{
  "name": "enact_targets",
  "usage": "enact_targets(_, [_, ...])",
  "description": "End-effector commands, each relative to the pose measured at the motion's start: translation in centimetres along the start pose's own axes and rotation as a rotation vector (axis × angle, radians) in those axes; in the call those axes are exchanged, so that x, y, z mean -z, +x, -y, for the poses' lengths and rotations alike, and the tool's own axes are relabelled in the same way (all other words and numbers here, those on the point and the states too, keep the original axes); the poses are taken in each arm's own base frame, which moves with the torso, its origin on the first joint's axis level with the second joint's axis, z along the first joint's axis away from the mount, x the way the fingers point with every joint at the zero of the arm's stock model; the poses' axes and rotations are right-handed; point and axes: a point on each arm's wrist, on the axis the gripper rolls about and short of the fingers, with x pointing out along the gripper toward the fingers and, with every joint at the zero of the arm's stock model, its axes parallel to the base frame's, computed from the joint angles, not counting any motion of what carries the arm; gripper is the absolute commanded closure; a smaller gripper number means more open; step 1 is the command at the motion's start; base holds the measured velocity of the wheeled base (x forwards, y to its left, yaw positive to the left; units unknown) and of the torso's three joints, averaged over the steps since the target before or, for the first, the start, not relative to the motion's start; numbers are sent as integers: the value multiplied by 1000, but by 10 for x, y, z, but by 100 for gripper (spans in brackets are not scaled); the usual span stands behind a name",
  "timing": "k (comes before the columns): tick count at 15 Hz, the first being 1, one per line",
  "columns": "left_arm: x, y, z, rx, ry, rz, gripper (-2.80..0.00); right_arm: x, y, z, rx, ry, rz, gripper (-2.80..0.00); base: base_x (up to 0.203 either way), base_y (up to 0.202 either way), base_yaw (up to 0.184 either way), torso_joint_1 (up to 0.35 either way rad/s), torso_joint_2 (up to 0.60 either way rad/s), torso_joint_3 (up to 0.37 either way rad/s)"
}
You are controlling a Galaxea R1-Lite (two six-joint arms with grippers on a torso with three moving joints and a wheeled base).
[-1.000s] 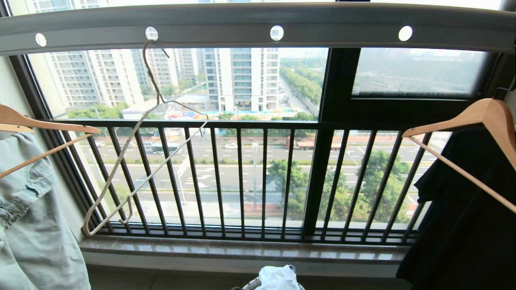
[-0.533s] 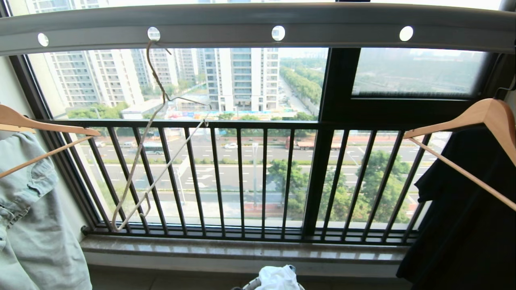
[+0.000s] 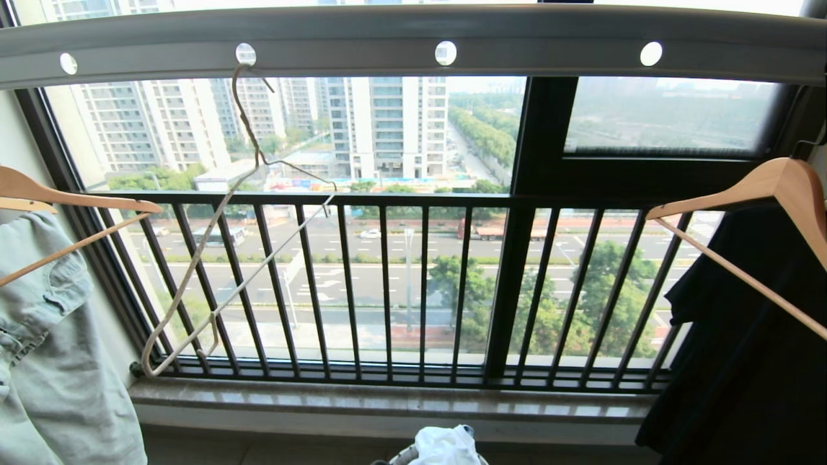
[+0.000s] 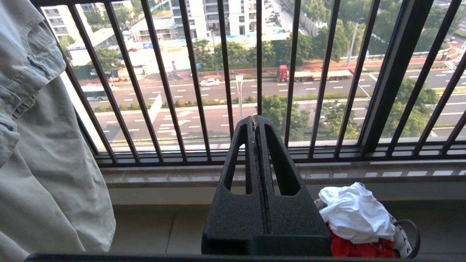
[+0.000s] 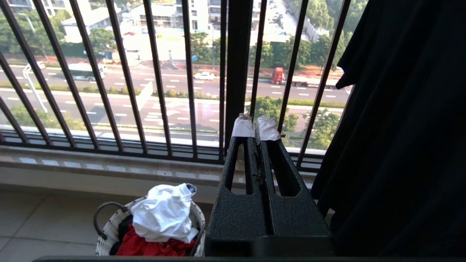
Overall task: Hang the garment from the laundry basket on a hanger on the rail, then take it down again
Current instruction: Pick up the clothes rack on the clothesline
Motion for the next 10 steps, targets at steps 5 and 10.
enact_targets(5, [-17,-5,0,8,3,9,0,0,0,0,-1,0,2,0,0,0,0,0,0,0])
enact_targets(10, [-69,2,-1,88,-5,-105,0,0,0,0,-1,0,2,0,0,0,0,0,0,0])
